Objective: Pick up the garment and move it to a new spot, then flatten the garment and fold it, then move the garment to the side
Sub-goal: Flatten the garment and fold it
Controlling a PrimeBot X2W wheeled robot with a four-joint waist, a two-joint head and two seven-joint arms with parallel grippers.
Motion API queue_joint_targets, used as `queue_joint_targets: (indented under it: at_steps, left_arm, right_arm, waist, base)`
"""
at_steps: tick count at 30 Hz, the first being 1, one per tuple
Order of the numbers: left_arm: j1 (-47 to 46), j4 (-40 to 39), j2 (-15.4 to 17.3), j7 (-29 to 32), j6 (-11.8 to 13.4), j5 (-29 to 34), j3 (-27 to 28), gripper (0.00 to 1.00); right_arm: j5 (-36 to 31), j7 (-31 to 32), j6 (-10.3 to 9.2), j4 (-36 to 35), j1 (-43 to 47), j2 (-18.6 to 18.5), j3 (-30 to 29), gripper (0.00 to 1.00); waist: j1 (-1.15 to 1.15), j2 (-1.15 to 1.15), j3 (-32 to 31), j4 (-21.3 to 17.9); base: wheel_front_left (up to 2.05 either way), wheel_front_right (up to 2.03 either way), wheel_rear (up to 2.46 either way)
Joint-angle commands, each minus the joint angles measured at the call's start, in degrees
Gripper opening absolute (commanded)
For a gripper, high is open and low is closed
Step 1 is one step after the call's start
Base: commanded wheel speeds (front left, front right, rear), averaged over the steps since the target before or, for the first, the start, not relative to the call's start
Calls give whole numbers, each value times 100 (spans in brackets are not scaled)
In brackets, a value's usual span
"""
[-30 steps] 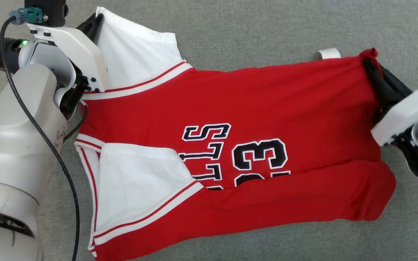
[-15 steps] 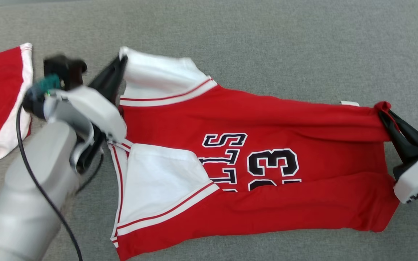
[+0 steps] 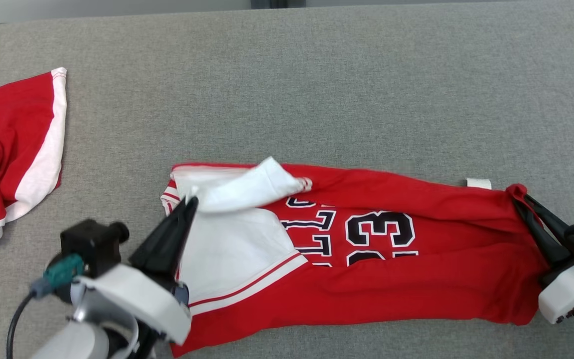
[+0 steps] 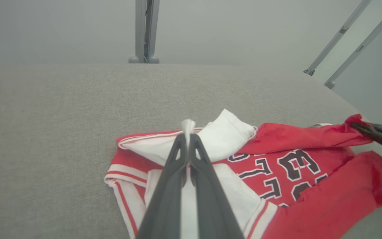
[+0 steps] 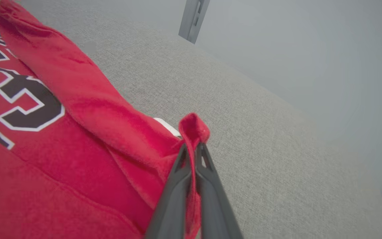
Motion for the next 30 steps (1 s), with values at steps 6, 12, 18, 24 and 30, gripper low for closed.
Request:
queue_joint_targets:
  at_steps: [6,12,18,24,30]
  left_arm:
    - [830,-998,185,75,507,-200,55,0]
    - [1397,-1123,108,74,689,-563,83,0]
    - [1519,-655,39,137,556,-822,64,0]
    - [1429,-165,-166,170,319,-1040,-14,100]
    - [1270,92,-209,-83,432,-863,124,100]
  right_arm:
    - [-155,-92,-4,62,296,109,-245,0]
    - [75,-68,-4,81,522,219,-237,0]
    - [481,25,-4,24,744,297,-344,22]
    - [1002,172,-4,-216,1112,656,-786,100]
    - [1321,284,-5,-826,1538,1152,-1379,100]
  waist:
    - [0,0,-82,64]
    - [0,0,-168,133]
    - [0,0,-204,186]
    - [0,0,-295,213]
    - [0,0,-408,137]
  base:
    - [0,0,0]
    - [0,0,0]
    - [0,0,0]
    - [0,0,0]
    - [0,0,0]
